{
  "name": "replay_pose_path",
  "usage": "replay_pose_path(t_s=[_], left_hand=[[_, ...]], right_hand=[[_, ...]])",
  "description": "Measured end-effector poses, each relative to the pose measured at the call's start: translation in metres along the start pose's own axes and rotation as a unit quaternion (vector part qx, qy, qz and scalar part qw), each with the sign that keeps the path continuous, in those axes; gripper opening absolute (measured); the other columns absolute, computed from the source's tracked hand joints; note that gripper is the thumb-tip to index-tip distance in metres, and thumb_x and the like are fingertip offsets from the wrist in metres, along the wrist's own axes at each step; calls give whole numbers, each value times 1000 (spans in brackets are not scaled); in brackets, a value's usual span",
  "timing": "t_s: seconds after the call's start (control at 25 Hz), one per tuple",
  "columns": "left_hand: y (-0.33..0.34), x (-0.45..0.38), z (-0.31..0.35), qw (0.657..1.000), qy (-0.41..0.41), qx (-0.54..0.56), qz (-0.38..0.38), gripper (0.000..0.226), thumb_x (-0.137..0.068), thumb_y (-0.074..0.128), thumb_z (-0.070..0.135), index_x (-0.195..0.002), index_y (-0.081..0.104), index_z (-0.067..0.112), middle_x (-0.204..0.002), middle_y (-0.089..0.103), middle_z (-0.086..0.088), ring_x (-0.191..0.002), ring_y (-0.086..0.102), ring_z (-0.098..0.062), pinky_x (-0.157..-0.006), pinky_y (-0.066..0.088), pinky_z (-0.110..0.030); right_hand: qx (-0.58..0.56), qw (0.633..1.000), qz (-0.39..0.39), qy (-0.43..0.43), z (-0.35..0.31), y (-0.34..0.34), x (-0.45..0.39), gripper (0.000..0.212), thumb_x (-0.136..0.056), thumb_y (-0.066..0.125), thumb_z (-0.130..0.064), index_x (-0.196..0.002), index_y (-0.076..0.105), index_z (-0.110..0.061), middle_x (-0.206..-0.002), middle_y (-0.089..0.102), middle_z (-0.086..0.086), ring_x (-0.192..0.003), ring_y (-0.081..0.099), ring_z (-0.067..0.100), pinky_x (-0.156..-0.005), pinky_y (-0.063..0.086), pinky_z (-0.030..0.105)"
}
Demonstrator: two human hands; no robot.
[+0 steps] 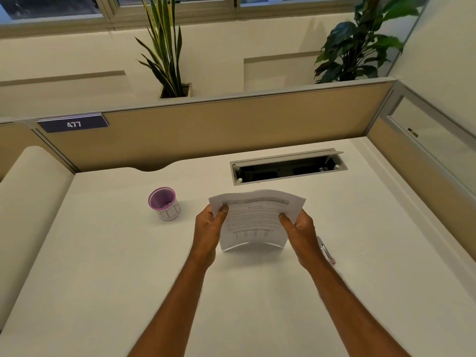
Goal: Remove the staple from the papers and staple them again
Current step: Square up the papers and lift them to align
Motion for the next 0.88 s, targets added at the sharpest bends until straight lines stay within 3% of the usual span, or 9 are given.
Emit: replay_pose_path(t_s=[0.08,0.32,0.56,0.76,0.88], left_hand=[[-1,0,-1,1000,5,4,3,20,-105,52,23,-110,68,34,-91,78,17,-86,72,-1,-70,58,-16],[3,3,-14,1000,-12,10,13,20,-105,52,22,-115,68,29,-108,76,3,-94,70,-15,-71,59,-20],[8,2,-26,1000,-26,4,3,22,-107,50,22,-117,68,27,-108,77,3,-96,71,-18,-74,60,-25],[7,-1,-14,1000,15,5,15,29,-109,44,29,-120,67,14,-104,77,-2,-90,76,-21,-72,63,-30],[-6,-11,-7,995,39,-72,56,29,-110,42,32,-112,65,14,-100,75,-2,-85,74,-19,-70,63,-29]], right_hand=[[-2,1000,5,-2,2,-3,0,29,-100,61,-17,-126,57,-29,-108,68,-8,-101,66,11,-71,56,15],[-10,1000,2,29,21,-1,2,30,-100,60,-13,-129,59,-24,-115,69,-3,-109,65,19,-90,56,29],[-9,999,-5,51,36,-2,0,33,-101,58,-12,-132,56,-23,-119,68,-1,-111,64,22,-92,54,30],[6,997,-51,58,41,-7,1,31,-100,59,-14,-129,60,-24,-120,71,-3,-109,68,18,-89,58,32],[14,996,-79,35,52,-20,5,28,-95,60,-21,-123,62,-24,-119,72,-8,-108,69,15,-88,57,30]])
Point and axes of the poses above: each hand's wrist, its own x-axis away from the middle knuckle, its own y-axis out of the palm, z = x × y, the point moved 7 cm from there along -x, towards the middle knuckle
